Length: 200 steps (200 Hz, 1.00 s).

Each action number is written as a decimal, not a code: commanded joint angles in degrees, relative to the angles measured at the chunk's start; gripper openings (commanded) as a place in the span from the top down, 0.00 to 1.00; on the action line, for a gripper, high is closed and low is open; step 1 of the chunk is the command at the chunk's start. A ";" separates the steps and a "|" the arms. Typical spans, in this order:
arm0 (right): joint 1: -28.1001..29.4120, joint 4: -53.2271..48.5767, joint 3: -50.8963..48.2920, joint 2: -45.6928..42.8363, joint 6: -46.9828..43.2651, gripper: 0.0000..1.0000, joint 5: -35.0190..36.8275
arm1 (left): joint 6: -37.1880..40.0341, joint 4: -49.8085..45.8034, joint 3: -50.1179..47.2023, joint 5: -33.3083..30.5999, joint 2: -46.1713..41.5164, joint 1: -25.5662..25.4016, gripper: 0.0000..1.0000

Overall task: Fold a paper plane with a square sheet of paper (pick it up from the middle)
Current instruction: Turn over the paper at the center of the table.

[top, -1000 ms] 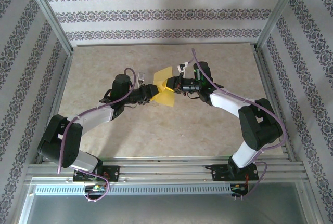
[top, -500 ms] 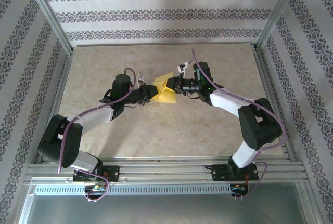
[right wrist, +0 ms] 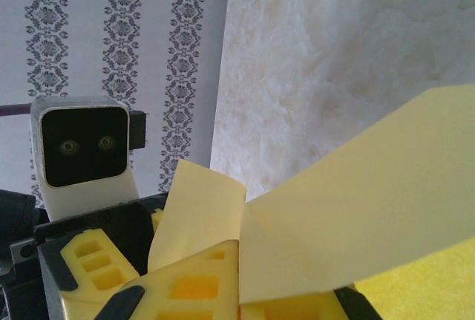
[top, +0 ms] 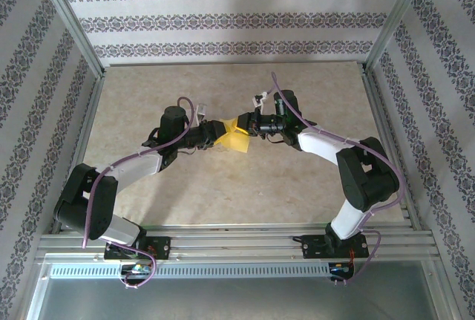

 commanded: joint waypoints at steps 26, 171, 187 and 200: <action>1.15 -2.23 2.98 1.55 -2.19 0.90 -1.85 | 3.87 -4.66 1.51 1.02 0.81 0.26 0.64; 1.25 -8.77 4.51 3.14 -7.07 0.85 -4.36 | 3.68 -4.84 0.10 1.93 2.05 1.59 0.80; 1.24 -8.86 4.31 2.72 -7.05 0.80 -3.74 | 3.55 -4.55 -0.06 1.74 2.04 1.72 0.82; 1.00 -9.29 4.03 2.12 -7.18 0.74 -2.91 | 3.55 -4.63 -0.22 1.66 1.96 1.78 0.83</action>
